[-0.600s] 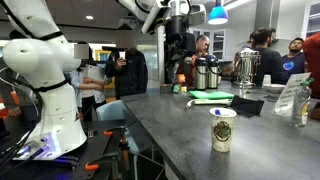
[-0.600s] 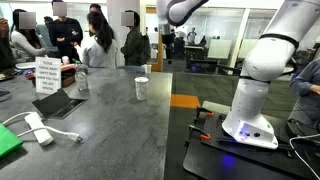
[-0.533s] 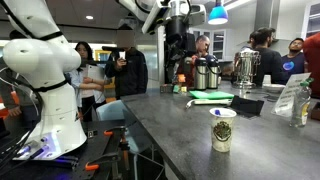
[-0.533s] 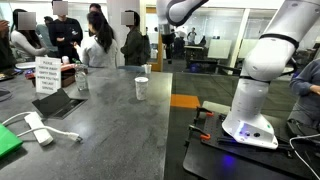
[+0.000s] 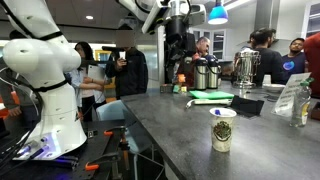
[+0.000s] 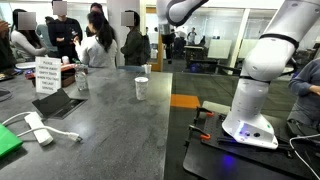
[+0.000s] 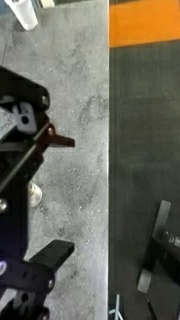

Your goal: Pick up the cup from the table and slightly move it to the left

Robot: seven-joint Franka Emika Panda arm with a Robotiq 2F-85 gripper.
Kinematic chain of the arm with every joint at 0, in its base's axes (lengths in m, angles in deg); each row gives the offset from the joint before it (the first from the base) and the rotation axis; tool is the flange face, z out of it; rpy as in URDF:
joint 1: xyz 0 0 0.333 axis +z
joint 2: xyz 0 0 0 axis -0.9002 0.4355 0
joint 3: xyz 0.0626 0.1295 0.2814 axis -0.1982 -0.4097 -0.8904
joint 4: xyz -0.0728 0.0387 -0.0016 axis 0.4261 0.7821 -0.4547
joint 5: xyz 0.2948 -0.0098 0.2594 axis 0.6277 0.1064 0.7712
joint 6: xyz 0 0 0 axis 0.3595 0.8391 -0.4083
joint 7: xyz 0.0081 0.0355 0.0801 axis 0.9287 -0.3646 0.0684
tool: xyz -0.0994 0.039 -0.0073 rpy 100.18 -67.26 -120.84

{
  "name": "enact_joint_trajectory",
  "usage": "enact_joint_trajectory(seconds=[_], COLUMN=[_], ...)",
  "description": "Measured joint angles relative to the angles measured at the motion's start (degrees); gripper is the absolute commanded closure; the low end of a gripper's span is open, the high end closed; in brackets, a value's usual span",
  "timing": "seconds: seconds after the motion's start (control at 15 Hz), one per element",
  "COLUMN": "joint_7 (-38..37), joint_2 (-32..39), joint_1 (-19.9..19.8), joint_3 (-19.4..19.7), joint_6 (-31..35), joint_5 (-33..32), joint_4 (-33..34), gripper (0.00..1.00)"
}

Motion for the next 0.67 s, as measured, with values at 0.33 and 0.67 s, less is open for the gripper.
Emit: enact_joint_trajectory(seconds=[0.33, 0.67], joint_7=[0.00, -0.01], joint_2=[0.00, 2.41], joint_1=[0.00, 0.20], joint_3=[0.00, 0.51], joint_6=[0.00, 0.03], joint_5=[0.00, 1.39], joint_4=[0.00, 2.85], gripper=[0.00, 0.00])
